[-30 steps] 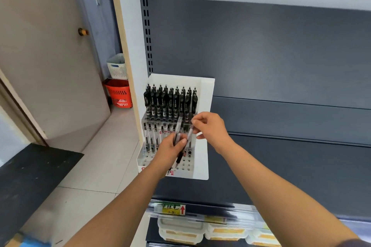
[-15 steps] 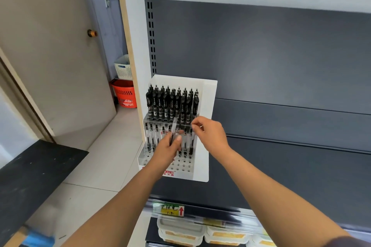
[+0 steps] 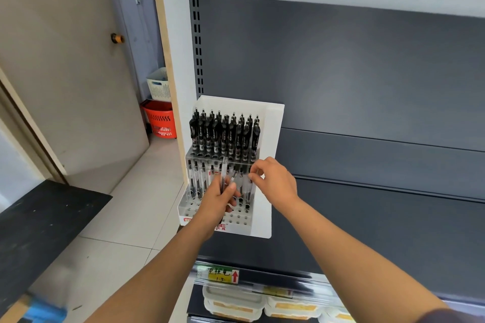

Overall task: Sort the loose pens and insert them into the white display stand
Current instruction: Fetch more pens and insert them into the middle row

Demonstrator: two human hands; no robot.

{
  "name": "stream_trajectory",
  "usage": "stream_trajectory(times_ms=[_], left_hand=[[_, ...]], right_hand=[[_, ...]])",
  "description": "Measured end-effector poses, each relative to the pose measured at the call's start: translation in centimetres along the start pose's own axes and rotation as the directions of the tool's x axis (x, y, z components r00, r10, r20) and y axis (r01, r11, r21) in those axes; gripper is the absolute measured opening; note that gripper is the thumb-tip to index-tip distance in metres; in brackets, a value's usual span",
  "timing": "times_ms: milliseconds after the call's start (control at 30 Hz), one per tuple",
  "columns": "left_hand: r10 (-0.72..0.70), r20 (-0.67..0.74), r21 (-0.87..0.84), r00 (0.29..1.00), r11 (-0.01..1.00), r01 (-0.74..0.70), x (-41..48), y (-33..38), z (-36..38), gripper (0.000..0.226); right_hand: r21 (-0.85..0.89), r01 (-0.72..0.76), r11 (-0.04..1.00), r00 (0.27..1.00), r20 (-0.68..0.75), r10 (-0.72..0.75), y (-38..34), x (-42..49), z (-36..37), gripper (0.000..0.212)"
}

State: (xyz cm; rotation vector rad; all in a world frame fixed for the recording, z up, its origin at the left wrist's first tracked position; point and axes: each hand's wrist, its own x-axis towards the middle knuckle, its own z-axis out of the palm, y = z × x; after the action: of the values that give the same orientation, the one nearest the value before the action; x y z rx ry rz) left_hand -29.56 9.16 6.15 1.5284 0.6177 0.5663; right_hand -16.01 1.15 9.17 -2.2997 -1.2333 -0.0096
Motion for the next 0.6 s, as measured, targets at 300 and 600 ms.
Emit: stream_trajectory(times_ms=[300,600], left_hand=[[0.021,-0.022,-0.012,1.0,1.0,-0.022,0.0,0.1,0.4,0.009],[0.128,-0.094,0.061,0.987,0.991,-0.122,-0.4,0.9,0.5,0.008]], right_hand=[[0.299,-0.001,0.954,1.0,-0.011,0.005,-2.0,-0.1,-1.4,0.02],[0.5,-0.067,0.863,0.996,0.089,0.026,-3.3,-0.5,-2.3,0.014]])
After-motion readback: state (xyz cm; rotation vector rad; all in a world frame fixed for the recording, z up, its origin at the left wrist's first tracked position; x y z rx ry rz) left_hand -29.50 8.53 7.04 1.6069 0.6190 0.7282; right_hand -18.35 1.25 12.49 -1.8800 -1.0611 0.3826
